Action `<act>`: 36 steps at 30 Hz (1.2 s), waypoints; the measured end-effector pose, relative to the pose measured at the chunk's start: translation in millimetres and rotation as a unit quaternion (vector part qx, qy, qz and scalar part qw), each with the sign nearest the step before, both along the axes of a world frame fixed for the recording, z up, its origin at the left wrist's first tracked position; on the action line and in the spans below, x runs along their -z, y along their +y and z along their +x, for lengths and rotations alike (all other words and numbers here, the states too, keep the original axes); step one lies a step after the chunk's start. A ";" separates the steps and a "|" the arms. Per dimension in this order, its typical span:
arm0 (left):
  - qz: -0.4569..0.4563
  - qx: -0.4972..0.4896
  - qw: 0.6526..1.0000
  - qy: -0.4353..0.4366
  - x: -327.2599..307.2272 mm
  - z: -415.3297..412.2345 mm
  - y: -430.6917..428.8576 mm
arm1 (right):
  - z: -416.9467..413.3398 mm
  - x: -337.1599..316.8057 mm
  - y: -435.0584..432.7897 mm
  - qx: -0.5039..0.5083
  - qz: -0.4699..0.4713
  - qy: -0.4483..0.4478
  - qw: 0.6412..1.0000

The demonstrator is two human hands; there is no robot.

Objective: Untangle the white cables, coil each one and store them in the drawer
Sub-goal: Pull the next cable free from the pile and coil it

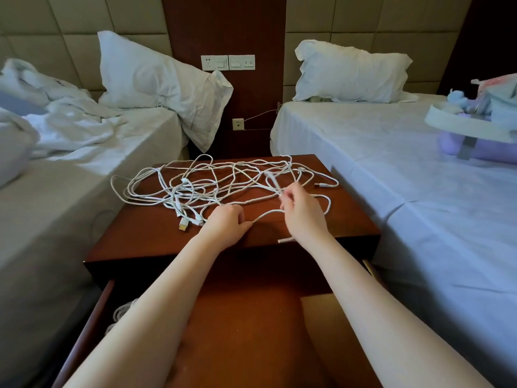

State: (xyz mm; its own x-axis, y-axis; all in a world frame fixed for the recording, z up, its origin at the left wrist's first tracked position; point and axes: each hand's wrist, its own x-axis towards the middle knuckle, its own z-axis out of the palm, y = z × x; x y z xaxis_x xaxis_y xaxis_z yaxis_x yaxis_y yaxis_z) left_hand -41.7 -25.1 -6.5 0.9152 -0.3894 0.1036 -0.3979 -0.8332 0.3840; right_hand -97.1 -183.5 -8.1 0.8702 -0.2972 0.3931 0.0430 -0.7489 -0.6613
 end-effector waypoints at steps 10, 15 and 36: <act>0.018 0.000 0.999 0.044 -1.0 -2.8 -1.6 | 0.3 -3.8 -39.2 0.143 -0.151 0.062 0.976; 0.039 0.017 0.999 0.032 -3.7 -5.7 8.6 | 0.3 8.8 -30.7 0.119 -0.231 0.061 0.964; -0.398 -0.068 0.902 -0.153 -32.9 -12.8 32.1 | 7.8 -35.3 39.2 -0.169 0.134 0.035 0.976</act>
